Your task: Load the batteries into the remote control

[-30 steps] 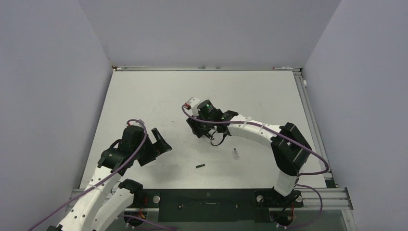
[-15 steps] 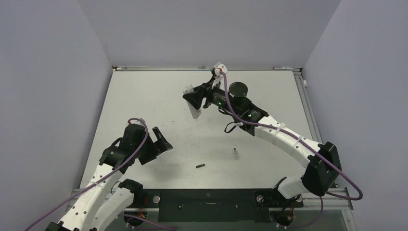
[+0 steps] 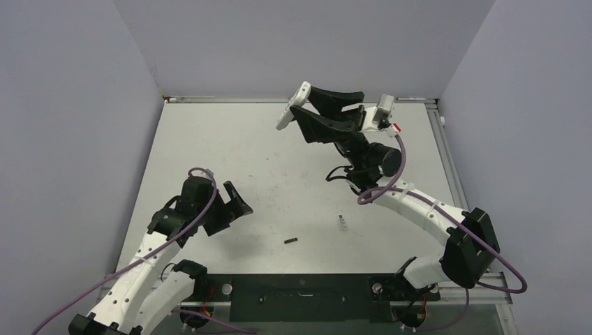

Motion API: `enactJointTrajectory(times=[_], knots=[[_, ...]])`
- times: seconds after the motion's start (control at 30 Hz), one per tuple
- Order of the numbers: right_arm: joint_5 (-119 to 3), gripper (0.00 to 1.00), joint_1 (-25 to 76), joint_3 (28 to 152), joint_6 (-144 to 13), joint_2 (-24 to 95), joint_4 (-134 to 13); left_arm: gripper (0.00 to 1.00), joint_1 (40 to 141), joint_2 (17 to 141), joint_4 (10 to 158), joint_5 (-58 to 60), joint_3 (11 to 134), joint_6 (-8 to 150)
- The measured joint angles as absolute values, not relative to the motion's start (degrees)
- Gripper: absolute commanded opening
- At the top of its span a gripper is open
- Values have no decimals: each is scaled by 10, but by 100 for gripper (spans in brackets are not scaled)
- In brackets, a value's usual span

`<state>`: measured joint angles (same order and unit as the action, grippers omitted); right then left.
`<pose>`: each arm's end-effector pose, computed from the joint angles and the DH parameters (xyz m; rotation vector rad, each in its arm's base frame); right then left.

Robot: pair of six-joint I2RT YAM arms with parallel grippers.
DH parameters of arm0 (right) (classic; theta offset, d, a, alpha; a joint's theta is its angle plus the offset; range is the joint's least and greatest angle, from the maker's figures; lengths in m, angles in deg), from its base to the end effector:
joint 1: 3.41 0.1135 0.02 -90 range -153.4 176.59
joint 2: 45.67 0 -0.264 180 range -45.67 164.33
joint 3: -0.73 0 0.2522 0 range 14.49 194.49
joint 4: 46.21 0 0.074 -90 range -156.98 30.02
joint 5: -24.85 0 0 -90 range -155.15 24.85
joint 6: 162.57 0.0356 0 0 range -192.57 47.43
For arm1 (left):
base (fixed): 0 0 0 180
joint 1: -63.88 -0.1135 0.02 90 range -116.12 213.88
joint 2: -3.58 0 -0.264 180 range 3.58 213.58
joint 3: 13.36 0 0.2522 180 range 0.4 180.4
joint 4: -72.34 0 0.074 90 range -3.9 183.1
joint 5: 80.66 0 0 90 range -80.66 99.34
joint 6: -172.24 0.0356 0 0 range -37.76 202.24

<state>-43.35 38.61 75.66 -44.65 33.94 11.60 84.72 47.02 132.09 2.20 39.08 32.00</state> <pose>0.2051 0.2026 0.4382 -0.4761 0.6303 1.2840 0.1354 -0.0563 0.2498 -0.5979 2.5049 -0.6643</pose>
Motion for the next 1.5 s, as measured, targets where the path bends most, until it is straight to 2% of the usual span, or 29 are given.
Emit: enactJointTrajectory(times=[0.13,0.4,0.67,0.83,1.13,1.5], knots=[[-451,8,386,795,-437,365,210,97,844,479,1314,16,391,323],[-483,8,385,868,-420,395,251,97,839,486,1300,7,391,332],[-484,9,371,803,-421,353,242,97,835,486,1293,-5,391,334],[-451,8,369,784,-441,299,113,97,832,496,1288,-15,391,338],[-365,9,369,784,-568,221,-263,97,831,514,1282,-19,391,349],[-382,9,388,780,-722,217,-668,97,829,534,1278,-22,391,360]])
